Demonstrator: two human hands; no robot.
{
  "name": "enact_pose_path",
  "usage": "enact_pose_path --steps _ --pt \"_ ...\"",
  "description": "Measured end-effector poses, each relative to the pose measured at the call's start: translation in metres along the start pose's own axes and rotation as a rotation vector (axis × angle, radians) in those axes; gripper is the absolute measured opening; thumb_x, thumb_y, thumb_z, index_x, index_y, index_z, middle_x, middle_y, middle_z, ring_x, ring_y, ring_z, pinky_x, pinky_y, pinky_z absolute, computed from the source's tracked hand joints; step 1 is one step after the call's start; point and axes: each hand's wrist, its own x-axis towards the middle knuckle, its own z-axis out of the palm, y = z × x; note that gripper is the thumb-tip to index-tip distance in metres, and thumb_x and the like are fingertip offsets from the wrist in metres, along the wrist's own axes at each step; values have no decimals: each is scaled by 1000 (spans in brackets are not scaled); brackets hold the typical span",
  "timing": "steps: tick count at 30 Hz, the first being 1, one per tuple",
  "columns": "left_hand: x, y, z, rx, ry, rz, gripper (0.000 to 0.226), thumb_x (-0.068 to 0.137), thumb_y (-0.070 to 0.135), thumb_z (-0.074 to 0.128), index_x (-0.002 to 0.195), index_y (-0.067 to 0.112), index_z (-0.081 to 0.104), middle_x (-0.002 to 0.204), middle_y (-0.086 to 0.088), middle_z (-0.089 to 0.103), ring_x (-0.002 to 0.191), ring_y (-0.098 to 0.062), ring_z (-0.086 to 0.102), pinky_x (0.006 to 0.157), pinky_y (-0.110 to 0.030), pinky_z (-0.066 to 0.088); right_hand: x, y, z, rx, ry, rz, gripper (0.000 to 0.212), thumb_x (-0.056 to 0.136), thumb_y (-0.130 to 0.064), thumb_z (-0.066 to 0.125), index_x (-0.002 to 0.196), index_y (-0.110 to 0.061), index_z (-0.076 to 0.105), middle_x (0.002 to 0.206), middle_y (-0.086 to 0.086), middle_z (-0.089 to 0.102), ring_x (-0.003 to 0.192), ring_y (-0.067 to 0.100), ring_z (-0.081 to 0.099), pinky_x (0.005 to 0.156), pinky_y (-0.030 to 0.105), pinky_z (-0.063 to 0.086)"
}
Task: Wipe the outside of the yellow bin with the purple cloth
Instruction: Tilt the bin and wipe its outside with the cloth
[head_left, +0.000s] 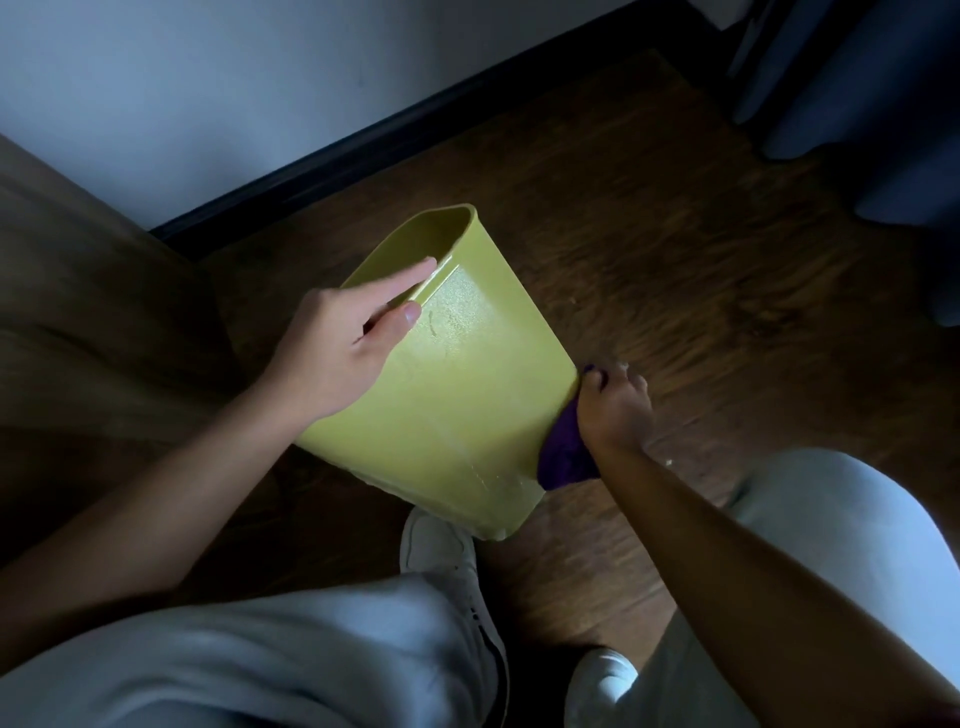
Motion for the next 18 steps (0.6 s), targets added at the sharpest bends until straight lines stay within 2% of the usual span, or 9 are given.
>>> enact_pose_path --steps 2,4,6,9,11,12,14,16,18 --pt "0 0 -1 0 7 8 44 105 22 55 149 25 51 54 12 40 46 -11 27 43 -23 20 1 -3 -11 37 -16 82 41 102 -36 49 131 -8 56 128 19 55 110 37 61 90 46 50" --pt "0 -2 -2 1 23 -5 44 105 22 55 148 26 52 53 12 41 46 -11 28 42 -25 21 -2 -17 -29 118 2 43 44 99 -38 55 134 -11 52 133 12 52 105 29 60 84 40 50" --pt "2 -3 -3 -10 50 -30 43 105 22 55 148 26 53 50 9 38 45 -11 27 42 -27 21 -7 -47 -49 231 55 -98 37 96 -36 60 127 -16 54 129 7 54 99 22 58 81 35 47" --pt "7 -1 1 -31 101 -71 42 105 21 55 146 26 55 50 10 31 45 -11 27 43 -25 21 -21 -111 -72 433 161 -339 27 93 -35 61 114 -18 63 116 5 60 100 22 61 89 33 49" --pt "11 -3 2 -48 141 -94 40 104 25 55 144 34 56 54 12 34 47 -7 29 44 -28 28 -32 -151 -74 532 215 -478 26 93 -31 63 111 -14 67 115 8 62 103 22 61 92 29 45" --pt "12 -6 2 -56 154 -89 40 102 31 55 141 42 56 60 11 44 51 -6 36 47 -29 36 -40 -169 -70 551 226 -531 26 93 -30 63 112 -12 68 118 10 61 106 23 61 92 28 45" --pt "15 -10 2 -60 160 -97 43 98 34 51 139 48 56 82 -4 69 68 -22 61 68 -39 55 -52 -192 -53 545 202 -580 32 95 -31 62 118 -10 66 131 14 57 117 27 58 98 32 46" --pt "15 -11 3 -40 161 -107 46 98 25 48 141 33 60 106 -13 78 94 -33 74 86 -48 59 -61 -199 -34 518 147 -611 44 96 -35 58 130 -7 62 148 20 48 134 34 49 110 41 41" --pt "14 -11 4 -40 180 -94 44 100 18 48 142 18 61 125 -7 74 113 -21 71 100 -41 57 -68 -193 -18 432 117 -670 56 97 -39 52 142 -5 54 157 23 39 148 36 35 120 46 30"
